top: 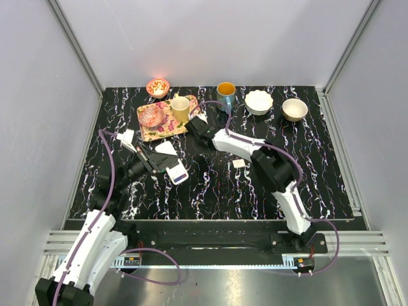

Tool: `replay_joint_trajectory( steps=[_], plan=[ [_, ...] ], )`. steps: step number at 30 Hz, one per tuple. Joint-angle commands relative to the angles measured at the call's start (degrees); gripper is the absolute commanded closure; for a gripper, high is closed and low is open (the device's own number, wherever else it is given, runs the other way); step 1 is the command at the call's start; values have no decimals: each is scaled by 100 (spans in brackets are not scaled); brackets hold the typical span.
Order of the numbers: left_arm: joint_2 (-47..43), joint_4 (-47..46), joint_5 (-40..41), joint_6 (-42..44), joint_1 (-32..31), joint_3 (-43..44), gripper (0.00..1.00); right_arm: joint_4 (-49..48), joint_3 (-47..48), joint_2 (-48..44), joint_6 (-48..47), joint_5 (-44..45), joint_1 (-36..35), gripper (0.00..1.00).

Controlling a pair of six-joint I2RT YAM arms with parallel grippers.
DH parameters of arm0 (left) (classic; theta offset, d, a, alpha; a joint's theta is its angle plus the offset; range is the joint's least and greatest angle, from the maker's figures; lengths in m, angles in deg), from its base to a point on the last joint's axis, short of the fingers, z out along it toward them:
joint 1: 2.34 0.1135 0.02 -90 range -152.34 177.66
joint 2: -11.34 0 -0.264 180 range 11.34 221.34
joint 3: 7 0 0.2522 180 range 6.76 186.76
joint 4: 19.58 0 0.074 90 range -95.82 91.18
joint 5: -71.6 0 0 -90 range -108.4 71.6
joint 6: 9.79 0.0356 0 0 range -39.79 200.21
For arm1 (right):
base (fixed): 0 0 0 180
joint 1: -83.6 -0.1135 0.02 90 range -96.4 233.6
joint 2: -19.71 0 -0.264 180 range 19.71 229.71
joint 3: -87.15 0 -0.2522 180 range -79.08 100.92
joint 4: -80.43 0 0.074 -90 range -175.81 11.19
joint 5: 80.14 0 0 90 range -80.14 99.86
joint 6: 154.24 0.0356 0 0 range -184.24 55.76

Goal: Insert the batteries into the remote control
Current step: Pick up the battery from the center of the board.

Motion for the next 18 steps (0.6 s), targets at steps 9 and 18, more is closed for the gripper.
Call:
replay_joint_trajectory(
  steps=[9,18],
  plan=[
    [-139,-713,43,-248,-19,-318,100,-22,-2260,-2609,2938,597,482,100],
    [-183,-1091,61,-450,-28,-635,100,-5,-2728,-2690,4724,639,482,100]
  ],
)
